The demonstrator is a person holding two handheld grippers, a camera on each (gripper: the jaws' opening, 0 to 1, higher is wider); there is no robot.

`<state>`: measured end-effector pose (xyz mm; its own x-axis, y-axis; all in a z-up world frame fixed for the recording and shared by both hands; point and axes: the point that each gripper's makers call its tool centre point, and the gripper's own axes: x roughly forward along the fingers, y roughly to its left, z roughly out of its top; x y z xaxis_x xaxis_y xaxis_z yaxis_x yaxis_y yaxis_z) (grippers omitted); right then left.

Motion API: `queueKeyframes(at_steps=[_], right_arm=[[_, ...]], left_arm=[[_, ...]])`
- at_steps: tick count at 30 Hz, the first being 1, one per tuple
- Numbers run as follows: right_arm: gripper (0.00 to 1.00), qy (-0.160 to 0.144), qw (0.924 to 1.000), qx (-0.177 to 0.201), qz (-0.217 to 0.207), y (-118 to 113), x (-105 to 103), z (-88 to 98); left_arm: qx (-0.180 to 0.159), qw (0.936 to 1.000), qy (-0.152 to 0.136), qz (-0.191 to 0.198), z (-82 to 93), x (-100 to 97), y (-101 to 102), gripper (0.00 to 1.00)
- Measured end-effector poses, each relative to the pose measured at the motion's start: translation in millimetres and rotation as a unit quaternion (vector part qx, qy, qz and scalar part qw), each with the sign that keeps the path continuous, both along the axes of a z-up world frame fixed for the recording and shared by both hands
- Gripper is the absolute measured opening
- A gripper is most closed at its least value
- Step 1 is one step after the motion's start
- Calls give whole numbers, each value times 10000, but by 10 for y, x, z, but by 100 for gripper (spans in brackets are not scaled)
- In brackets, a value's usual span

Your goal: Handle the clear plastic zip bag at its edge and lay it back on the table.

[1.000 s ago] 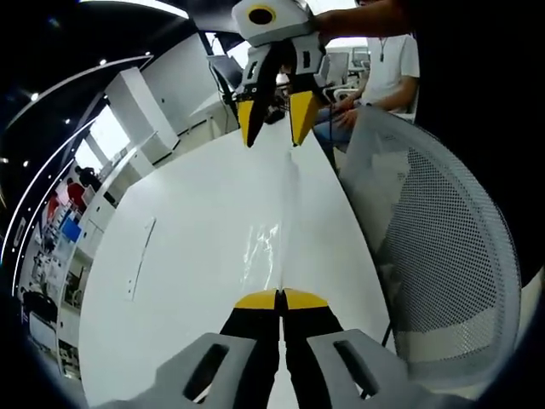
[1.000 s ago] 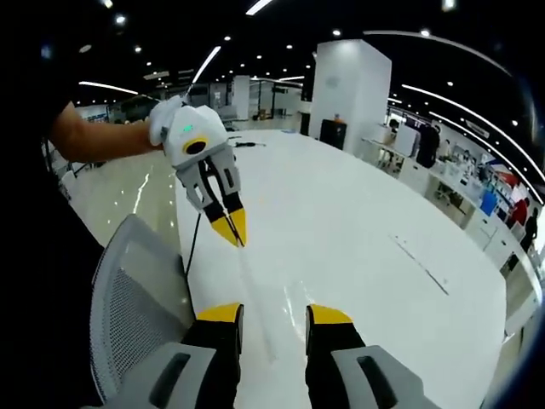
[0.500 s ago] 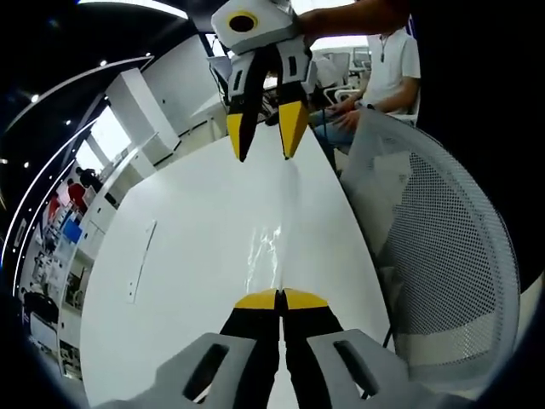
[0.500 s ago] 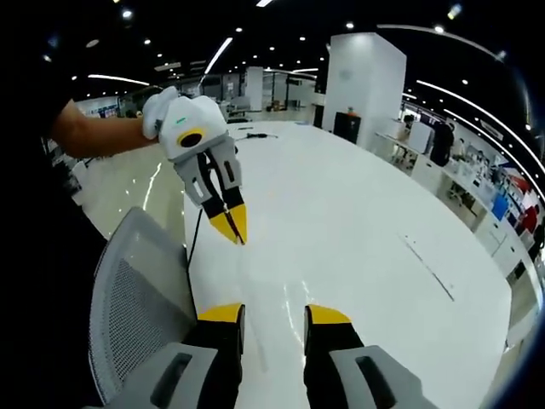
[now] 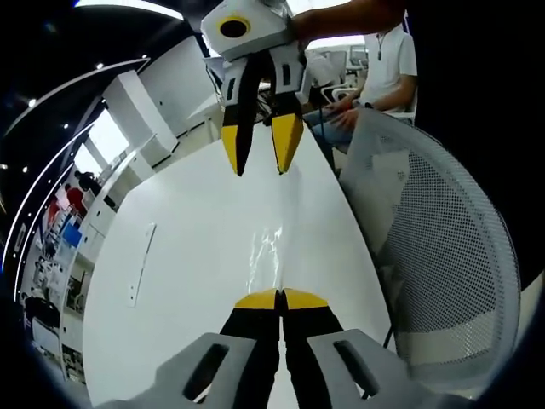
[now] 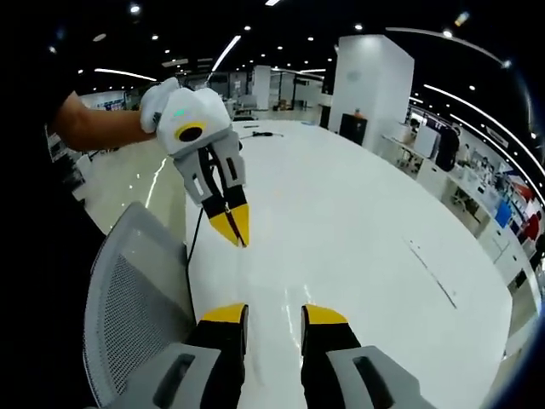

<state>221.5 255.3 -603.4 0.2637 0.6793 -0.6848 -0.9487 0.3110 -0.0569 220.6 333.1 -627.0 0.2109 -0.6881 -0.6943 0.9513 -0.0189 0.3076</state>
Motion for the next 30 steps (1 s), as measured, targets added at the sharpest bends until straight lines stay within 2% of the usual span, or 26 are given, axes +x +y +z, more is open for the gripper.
queueKeyframes(at_steps=[7, 18, 25, 30], right_arm=[[21, 79, 9999, -133, 55, -3, -50, -136], [21, 211, 9997, -89, 53, 59, -85, -211], [19, 360, 9993, -66, 40, 150, -144, -347], [6, 446, 9990, 64, -56, 237, -162, -414]], left_arm=[[8, 10000, -7, -39, 9, -11, -14, 0], [-50, 10000, -4, -70, 35, -22, -63, 0], [-131, 9999, -4, -47, 64, -23, -117, 0], [-206, 9998, -13, -31, 86, -5, -154, 0]])
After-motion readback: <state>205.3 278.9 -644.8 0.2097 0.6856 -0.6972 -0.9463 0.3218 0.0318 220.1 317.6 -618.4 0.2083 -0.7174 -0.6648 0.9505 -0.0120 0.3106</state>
